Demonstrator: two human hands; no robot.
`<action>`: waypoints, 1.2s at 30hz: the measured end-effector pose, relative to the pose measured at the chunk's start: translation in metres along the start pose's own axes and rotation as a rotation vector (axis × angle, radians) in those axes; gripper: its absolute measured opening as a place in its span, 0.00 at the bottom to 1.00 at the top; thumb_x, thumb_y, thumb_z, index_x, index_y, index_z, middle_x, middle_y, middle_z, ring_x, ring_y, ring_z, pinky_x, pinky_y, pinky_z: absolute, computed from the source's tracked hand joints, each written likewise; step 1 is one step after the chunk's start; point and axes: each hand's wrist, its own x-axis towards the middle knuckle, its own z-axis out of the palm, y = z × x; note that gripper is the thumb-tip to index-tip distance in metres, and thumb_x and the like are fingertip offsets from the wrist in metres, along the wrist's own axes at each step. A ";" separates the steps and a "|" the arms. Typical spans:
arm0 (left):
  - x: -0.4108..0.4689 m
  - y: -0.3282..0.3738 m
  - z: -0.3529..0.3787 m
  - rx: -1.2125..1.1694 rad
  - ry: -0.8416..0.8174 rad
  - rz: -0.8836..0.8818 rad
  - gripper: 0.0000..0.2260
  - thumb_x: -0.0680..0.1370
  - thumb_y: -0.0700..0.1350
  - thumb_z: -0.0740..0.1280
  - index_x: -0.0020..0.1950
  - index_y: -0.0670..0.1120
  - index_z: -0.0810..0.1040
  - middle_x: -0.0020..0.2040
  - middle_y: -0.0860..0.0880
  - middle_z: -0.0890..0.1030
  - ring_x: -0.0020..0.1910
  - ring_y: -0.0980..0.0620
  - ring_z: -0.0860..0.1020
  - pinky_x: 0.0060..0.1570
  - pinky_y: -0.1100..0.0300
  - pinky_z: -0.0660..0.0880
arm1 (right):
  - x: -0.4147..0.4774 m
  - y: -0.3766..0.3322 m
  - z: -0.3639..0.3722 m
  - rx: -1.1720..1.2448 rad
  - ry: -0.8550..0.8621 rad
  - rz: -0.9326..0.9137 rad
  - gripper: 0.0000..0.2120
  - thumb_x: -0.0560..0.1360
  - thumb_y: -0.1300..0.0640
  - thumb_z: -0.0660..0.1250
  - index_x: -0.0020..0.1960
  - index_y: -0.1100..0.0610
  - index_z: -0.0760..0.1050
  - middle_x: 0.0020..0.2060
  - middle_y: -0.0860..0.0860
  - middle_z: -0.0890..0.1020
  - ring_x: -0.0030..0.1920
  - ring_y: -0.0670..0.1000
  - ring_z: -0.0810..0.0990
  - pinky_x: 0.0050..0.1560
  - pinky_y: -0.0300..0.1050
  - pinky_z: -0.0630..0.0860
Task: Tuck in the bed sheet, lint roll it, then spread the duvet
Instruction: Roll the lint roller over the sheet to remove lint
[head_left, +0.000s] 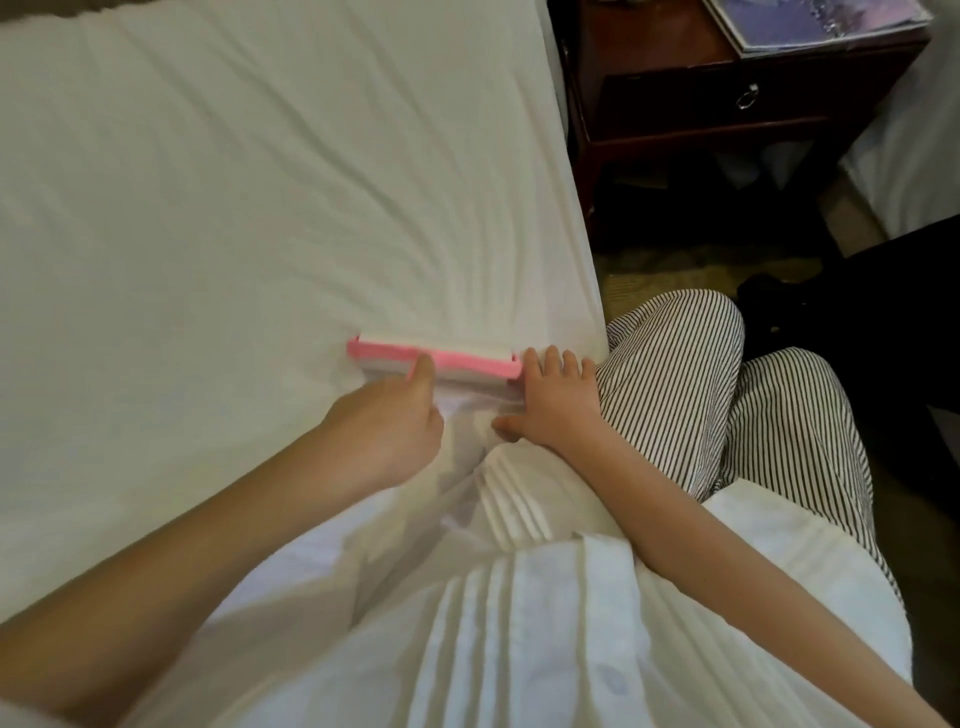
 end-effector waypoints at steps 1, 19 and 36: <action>0.001 -0.002 -0.002 -0.008 -0.003 0.003 0.24 0.82 0.47 0.51 0.77 0.47 0.48 0.39 0.49 0.71 0.38 0.49 0.71 0.36 0.57 0.65 | 0.000 -0.001 0.000 -0.006 -0.002 -0.001 0.46 0.72 0.35 0.62 0.76 0.60 0.44 0.75 0.61 0.51 0.74 0.61 0.50 0.72 0.57 0.46; -0.064 -0.071 0.017 -0.096 0.082 -0.152 0.25 0.82 0.47 0.50 0.77 0.55 0.45 0.33 0.49 0.69 0.32 0.49 0.70 0.36 0.57 0.67 | 0.006 -0.044 0.004 0.161 0.071 -0.140 0.38 0.78 0.41 0.57 0.76 0.60 0.43 0.76 0.57 0.45 0.76 0.59 0.42 0.73 0.56 0.40; 0.045 -0.064 -0.018 -0.183 0.184 -0.187 0.26 0.82 0.44 0.52 0.78 0.45 0.45 0.58 0.36 0.76 0.52 0.40 0.76 0.44 0.57 0.68 | 0.010 -0.047 0.012 0.153 -0.036 -0.184 0.49 0.74 0.35 0.60 0.76 0.59 0.33 0.75 0.55 0.35 0.75 0.55 0.33 0.73 0.54 0.34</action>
